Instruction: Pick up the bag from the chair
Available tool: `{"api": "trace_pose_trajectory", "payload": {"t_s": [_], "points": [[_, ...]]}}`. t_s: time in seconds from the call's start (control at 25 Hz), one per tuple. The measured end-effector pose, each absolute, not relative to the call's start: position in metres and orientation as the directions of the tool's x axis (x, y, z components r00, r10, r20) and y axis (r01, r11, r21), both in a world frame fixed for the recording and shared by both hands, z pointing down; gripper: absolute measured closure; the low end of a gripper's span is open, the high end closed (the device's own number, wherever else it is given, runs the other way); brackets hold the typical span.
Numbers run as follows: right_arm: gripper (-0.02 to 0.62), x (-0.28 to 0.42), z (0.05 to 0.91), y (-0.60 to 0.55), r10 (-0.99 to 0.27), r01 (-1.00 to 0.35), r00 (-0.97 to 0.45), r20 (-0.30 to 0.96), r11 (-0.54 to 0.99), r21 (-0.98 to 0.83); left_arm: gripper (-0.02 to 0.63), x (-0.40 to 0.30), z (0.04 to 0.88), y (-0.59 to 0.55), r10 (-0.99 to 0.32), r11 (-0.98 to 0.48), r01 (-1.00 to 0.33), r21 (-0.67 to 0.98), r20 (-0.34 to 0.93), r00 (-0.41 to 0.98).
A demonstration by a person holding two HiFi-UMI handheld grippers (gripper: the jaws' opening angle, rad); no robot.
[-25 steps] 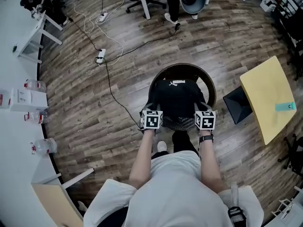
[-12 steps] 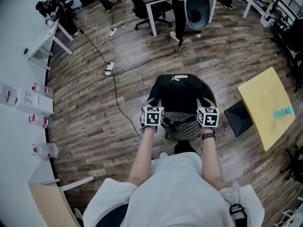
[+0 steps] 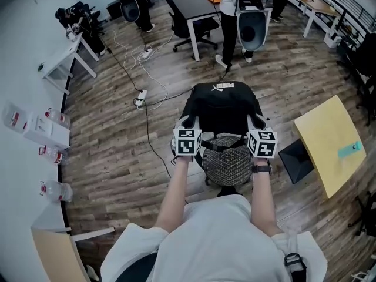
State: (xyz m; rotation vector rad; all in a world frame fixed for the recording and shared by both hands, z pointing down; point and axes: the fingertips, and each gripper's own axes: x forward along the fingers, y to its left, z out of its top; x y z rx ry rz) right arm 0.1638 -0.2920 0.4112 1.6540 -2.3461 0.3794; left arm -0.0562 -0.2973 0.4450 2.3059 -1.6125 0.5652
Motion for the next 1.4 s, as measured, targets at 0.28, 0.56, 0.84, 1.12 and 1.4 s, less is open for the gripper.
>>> {"api": "trace_pose_trajectory", "payload": {"t_s": [0.28, 0.56, 0.84, 1.12, 1.4], "points": [[0.543, 0.167, 0.343, -0.289, -0.920, -0.944, -0.326, 0.219, 0.329, -0.022, 0.566, -0.055, 0.378, -0.301, -0.890, -0.338, -0.941, -0.019, 0.331, 0.313], [0.543, 0.166, 0.281, -0.286, -0.942, -0.947, -0.318, 0.103, 0.321, 0.014, 0.565, -0.058, 0.318, -0.302, -0.922, -0.338, -0.941, -0.023, 0.208, 0.326], [0.543, 0.156, 0.235, -0.272, -0.945, -0.944, -0.328, -0.001, 0.328, 0.020, 0.561, -0.069, 0.270, -0.290, -0.944, -0.323, -0.945, -0.047, 0.092, 0.318], [0.543, 0.152, 0.223, -0.266, -0.944, -0.945, -0.328, -0.041, 0.327, 0.025, 0.561, -0.073, 0.251, -0.284, -0.950, -0.311, -0.948, -0.066, 0.037, 0.310], [0.543, 0.154, 0.227, -0.269, -0.947, -0.948, -0.319, -0.028, 0.318, 0.028, 0.561, -0.071, 0.256, -0.286, -0.948, -0.319, -0.946, -0.053, 0.041, 0.317]]}}
